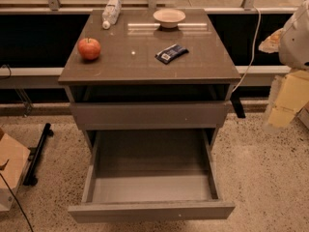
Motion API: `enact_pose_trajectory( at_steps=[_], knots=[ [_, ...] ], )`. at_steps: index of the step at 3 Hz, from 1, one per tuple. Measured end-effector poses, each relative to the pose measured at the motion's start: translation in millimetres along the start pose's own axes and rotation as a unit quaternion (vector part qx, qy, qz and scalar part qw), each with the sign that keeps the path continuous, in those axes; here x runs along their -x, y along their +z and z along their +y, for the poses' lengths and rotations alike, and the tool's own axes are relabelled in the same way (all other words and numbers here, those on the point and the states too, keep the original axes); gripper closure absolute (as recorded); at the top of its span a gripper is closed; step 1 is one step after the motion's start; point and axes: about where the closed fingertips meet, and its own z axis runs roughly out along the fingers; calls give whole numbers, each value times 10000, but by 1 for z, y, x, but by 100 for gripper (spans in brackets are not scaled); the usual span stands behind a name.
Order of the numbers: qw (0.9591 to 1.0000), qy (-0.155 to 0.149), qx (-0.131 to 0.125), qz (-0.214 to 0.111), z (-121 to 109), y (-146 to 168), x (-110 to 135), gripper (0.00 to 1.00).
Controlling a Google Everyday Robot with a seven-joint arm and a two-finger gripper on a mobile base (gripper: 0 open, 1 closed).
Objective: Place rxbar blueberry into middle drawer
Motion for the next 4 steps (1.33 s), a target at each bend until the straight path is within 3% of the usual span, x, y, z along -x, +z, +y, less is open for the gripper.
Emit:
enact_pose_trajectory(
  at_steps=[1, 2, 3, 4],
  knots=[
    [10000, -2, -9, -5, 0, 0, 0, 0],
    [9997, -27, -155, -191, -8, 7, 19, 0],
    [9981, 27, -326, -525, -24, 19, 41, 0],
    [9929, 261, -427, -1081, -51, 36, 57, 0]
  ],
)
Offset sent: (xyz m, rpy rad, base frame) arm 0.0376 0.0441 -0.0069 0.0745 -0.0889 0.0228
